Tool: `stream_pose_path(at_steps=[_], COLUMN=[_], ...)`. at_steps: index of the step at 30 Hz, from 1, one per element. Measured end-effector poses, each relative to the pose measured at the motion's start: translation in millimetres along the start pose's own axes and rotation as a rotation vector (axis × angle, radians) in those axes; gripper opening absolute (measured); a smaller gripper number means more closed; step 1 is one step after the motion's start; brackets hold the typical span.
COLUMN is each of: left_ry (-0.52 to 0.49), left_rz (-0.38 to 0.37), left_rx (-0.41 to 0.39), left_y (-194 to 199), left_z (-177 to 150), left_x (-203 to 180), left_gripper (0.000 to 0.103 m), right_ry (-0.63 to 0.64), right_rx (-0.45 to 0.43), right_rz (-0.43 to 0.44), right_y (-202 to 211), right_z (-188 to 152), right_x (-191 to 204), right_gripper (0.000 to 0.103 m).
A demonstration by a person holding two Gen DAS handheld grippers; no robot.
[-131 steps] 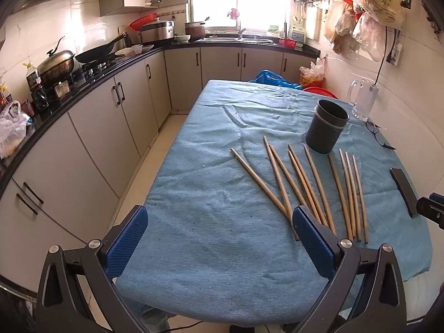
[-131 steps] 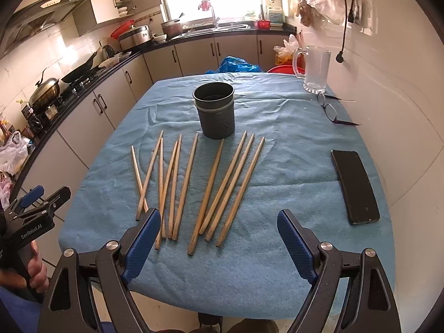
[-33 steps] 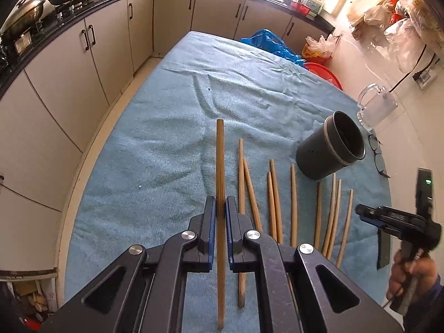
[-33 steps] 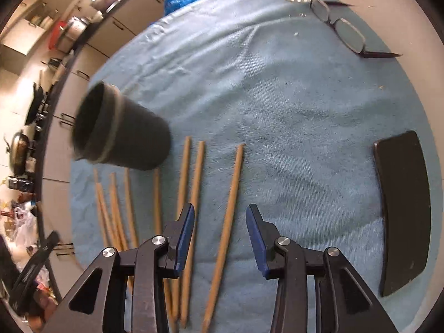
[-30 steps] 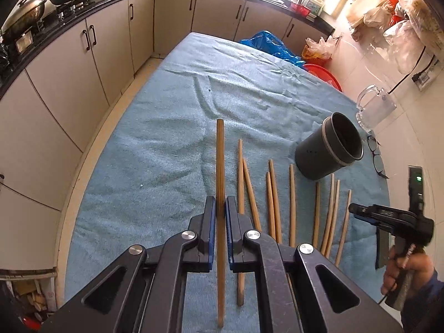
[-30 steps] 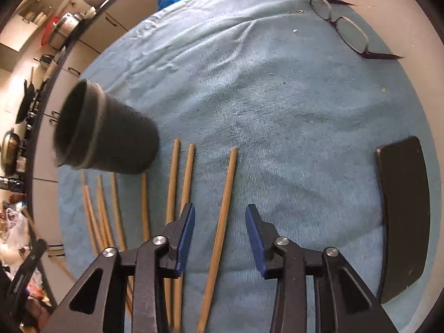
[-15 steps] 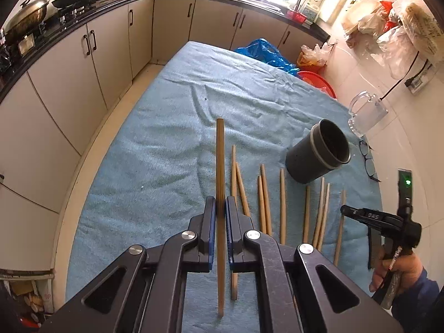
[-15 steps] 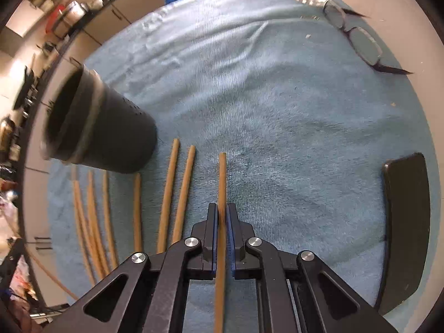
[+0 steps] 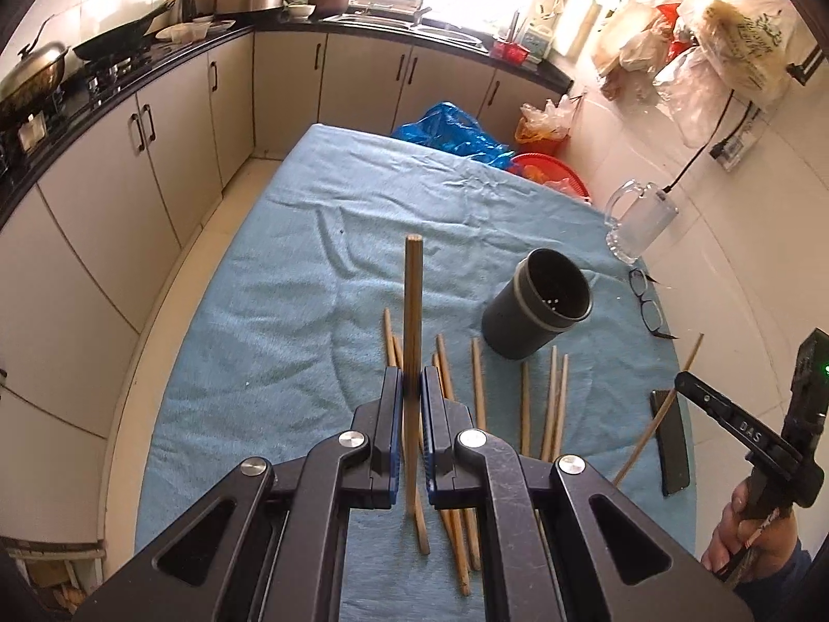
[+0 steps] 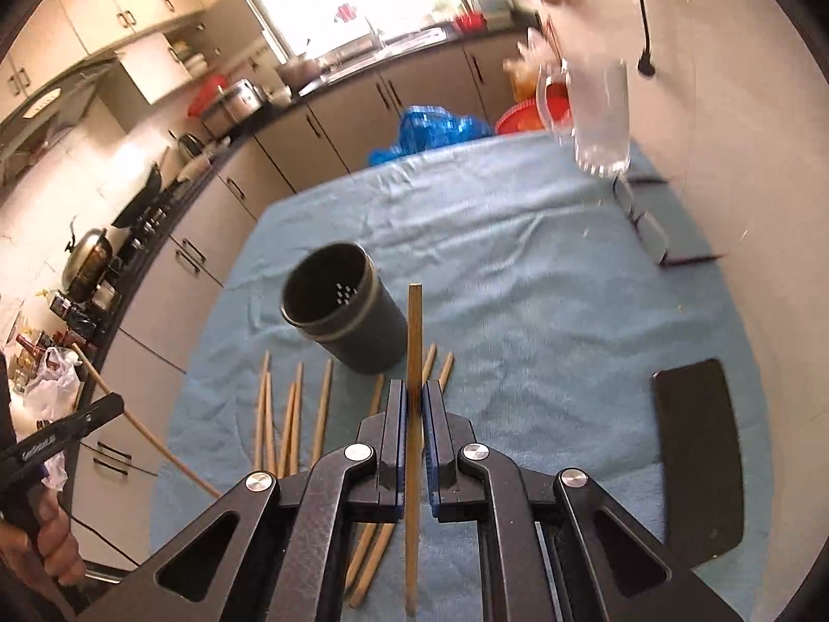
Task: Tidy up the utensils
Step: 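Lift the left gripper's chopstick over the black cup while the right gripper carries its chopstick there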
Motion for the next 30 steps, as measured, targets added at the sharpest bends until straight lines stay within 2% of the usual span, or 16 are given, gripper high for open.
stream_pose_path(at_steps=[6,19,30], left_ry=[-0.001,-0.063,-0.086], left_rz=[-0.005,-0.035,-0.087], left_rx=[-0.034,-0.054,-0.108], left_y=[8,13,28], left_z=[7,18,59], left_x=[-4,-30,-58], left_gripper=[0.006,0.006,0.006], right_ry=[-0.01,-0.039,-0.069], right_rx=[-0.092,-0.177,-0.226], right_rz=[0.018,0.033,0.107], right_y=[30,59,78], right_z=[7,24,63], right_x=[1,-2,12], right_gripper=[0.006,0.006,0.006])
Point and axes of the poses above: each gripper's, at about its wrist camera, not at the fingertips, and y roughly against the way its jaws point, x to its left, z to its top, the point moved 10 cm from there along -y, roughly the way its jaws point, and after that the axes turned 1 degree about -x, right-handed, at the moved point
